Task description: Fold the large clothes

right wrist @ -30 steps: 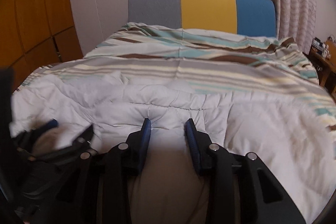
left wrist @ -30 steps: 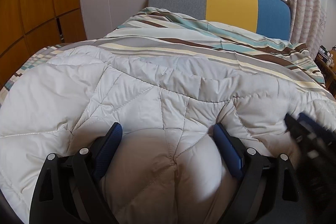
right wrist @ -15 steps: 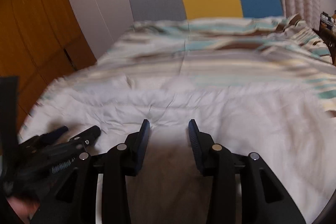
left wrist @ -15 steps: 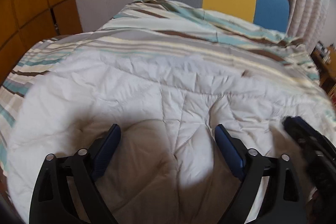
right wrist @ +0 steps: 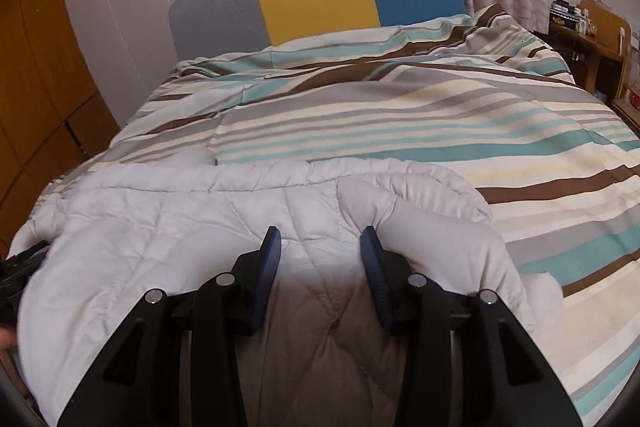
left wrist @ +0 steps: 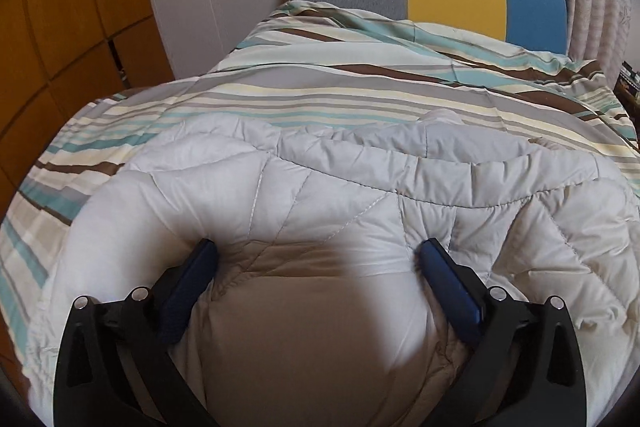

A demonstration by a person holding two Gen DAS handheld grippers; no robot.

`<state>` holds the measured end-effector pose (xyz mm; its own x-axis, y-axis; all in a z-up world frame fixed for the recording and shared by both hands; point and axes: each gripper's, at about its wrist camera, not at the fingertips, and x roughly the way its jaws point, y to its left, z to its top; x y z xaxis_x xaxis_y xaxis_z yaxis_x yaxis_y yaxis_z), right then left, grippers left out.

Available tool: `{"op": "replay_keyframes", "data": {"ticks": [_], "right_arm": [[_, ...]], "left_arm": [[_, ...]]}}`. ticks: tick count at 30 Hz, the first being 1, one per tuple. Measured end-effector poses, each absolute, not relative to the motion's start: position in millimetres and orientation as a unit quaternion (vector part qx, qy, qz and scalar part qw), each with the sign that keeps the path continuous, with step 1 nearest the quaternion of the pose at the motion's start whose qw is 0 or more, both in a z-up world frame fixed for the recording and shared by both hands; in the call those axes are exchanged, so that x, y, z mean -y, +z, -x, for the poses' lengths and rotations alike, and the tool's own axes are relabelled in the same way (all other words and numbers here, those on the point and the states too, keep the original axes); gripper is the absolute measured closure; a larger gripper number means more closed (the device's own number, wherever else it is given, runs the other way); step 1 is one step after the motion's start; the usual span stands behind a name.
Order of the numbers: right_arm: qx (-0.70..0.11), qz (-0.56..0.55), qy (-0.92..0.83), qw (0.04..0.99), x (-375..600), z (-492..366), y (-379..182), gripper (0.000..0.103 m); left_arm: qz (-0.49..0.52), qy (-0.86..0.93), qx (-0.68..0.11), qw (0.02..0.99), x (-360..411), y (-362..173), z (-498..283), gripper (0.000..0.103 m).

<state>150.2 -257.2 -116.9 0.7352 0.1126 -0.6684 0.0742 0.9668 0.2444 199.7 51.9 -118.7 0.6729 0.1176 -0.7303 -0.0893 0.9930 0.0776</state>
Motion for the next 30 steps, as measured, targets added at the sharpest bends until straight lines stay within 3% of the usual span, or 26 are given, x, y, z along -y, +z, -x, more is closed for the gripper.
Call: {"op": "replay_keyframes", "data": {"ticks": [8, 16, 21, 30], "right_arm": [[-0.377, -0.110, -0.001, 0.920, 250, -143, -103, 0.059], [-0.305, -0.127, 0.087, 0.940, 188, -74, -54, 0.062], [-0.344, -0.073, 0.089, 0.932, 139, -77, -85, 0.063], [-0.357, -0.066, 0.082, 0.928, 136, -78, -101, 0.062]], "left_arm": [[-0.008, 0.037, -0.428, 0.903, -63, -106, -193, 0.003], [0.077, -0.004, -0.374, 0.924, -67, -72, -110, 0.003], [-0.005, 0.005, -0.392, 0.920, -40, -104, -111, 0.003], [0.024, -0.011, -0.398, 0.917, -54, -104, -97, 0.003]]}}
